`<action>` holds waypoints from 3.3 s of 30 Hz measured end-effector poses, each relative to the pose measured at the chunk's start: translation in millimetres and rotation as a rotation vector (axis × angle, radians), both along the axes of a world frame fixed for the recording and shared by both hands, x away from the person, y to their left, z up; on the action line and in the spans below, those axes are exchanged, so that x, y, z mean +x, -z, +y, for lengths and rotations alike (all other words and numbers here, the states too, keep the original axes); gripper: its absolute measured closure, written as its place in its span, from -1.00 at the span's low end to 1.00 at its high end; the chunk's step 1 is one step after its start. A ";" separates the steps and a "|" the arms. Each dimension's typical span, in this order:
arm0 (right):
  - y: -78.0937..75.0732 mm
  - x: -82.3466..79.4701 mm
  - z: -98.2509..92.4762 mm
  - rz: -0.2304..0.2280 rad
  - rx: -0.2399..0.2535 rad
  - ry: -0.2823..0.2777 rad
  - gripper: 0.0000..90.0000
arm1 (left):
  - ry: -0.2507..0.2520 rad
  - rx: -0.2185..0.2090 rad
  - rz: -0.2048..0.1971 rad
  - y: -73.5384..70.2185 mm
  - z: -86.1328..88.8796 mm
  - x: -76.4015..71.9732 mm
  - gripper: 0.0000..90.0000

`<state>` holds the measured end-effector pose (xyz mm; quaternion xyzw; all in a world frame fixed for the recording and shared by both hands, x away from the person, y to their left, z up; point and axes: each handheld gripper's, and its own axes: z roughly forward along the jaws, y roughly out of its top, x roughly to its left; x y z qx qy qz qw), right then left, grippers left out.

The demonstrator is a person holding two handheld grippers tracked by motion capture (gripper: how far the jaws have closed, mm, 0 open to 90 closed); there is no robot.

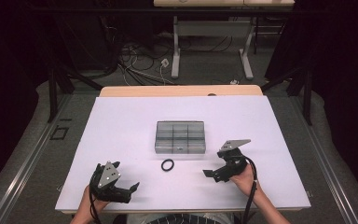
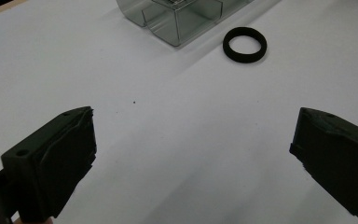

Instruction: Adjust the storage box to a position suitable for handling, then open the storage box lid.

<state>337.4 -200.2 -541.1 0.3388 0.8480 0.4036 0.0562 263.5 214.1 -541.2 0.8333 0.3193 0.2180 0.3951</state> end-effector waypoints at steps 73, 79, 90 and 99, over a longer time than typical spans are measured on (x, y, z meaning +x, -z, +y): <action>7.7 15.0 69.5 0.063 0.026 -0.037 -0.71 | -0.007 0.017 0.001 1.6 -3.2 0.9 -1.00; 5.8 17.2 82.5 0.022 -0.005 -0.038 -0.41 | -0.006 0.018 0.008 0.9 -2.0 0.6 -1.00; 14.3 23.3 85.1 -0.002 0.045 0.006 0.13 | 0.005 0.023 0.008 2.2 -4.7 1.2 -1.00; 16.4 24.6 82.8 -0.018 0.093 0.068 0.36 | 0.006 0.014 0.008 1.8 -3.9 0.2 -1.00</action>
